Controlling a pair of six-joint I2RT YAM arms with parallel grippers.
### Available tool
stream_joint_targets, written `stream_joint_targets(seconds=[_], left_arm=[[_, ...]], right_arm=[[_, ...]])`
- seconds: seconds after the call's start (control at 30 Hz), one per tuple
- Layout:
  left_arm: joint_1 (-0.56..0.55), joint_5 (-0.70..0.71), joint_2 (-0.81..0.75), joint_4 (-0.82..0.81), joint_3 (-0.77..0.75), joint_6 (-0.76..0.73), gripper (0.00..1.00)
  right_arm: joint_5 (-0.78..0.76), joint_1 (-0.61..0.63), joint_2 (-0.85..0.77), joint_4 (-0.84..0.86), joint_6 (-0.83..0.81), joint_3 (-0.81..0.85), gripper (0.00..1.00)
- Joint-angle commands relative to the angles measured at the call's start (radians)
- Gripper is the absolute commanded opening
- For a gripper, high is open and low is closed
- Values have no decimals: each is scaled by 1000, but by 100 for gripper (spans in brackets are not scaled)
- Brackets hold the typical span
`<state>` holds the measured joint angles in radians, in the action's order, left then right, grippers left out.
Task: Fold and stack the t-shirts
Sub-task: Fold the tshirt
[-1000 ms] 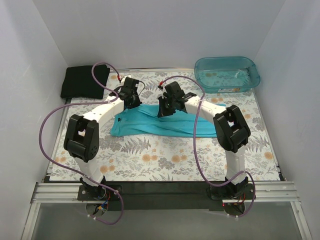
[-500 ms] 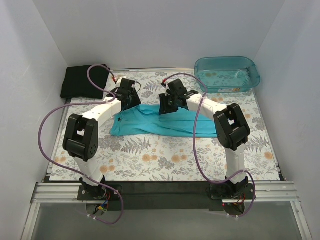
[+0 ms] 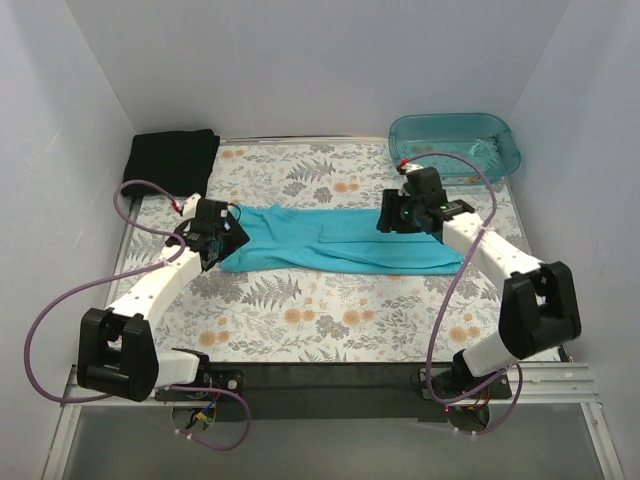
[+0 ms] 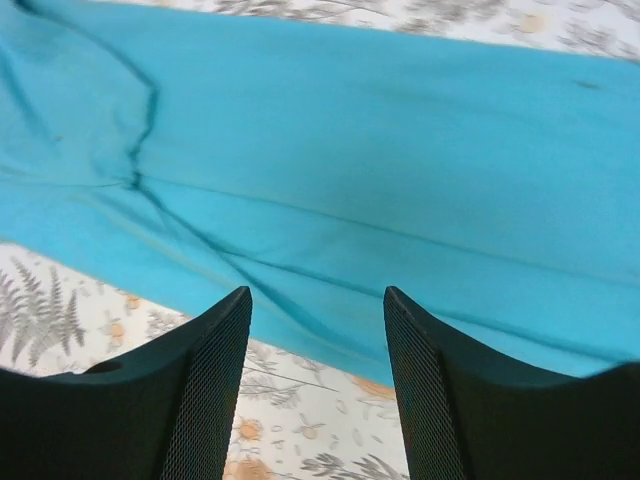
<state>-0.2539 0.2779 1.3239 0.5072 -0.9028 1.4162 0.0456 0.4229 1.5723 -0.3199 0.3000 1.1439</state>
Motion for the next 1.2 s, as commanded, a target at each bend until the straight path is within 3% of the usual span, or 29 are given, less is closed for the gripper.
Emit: stream_joint_targets(seconds=[0.0, 0.07, 0.13, 0.2, 0.33, 0.43, 0.73, 1.17], left_arm=[[25, 17, -84, 51, 108, 41, 74], [31, 17, -110, 45, 168, 49, 74], [42, 12, -111, 22, 195, 55, 74], [47, 0, -89, -4, 214, 58, 74], [54, 3, -20, -7, 183, 52, 73], [62, 10, 29, -16, 150, 40, 72], [65, -5, 87, -33, 134, 17, 61], [70, -22, 118, -55, 148, 0, 48]], right_arm=[[-67, -82, -139, -31, 10, -140, 53], [-78, -154, -196, -34, 57, -202, 54], [-84, -243, -268, -33, 97, -289, 64], [-67, -311, -303, -31, 129, -334, 65], [-15, -507, -350, -28, 152, -411, 64], [-15, -576, -368, 1, 185, -452, 62], [16, -670, -344, 102, 229, -550, 52], [57, -693, -242, 216, 225, -607, 42]])
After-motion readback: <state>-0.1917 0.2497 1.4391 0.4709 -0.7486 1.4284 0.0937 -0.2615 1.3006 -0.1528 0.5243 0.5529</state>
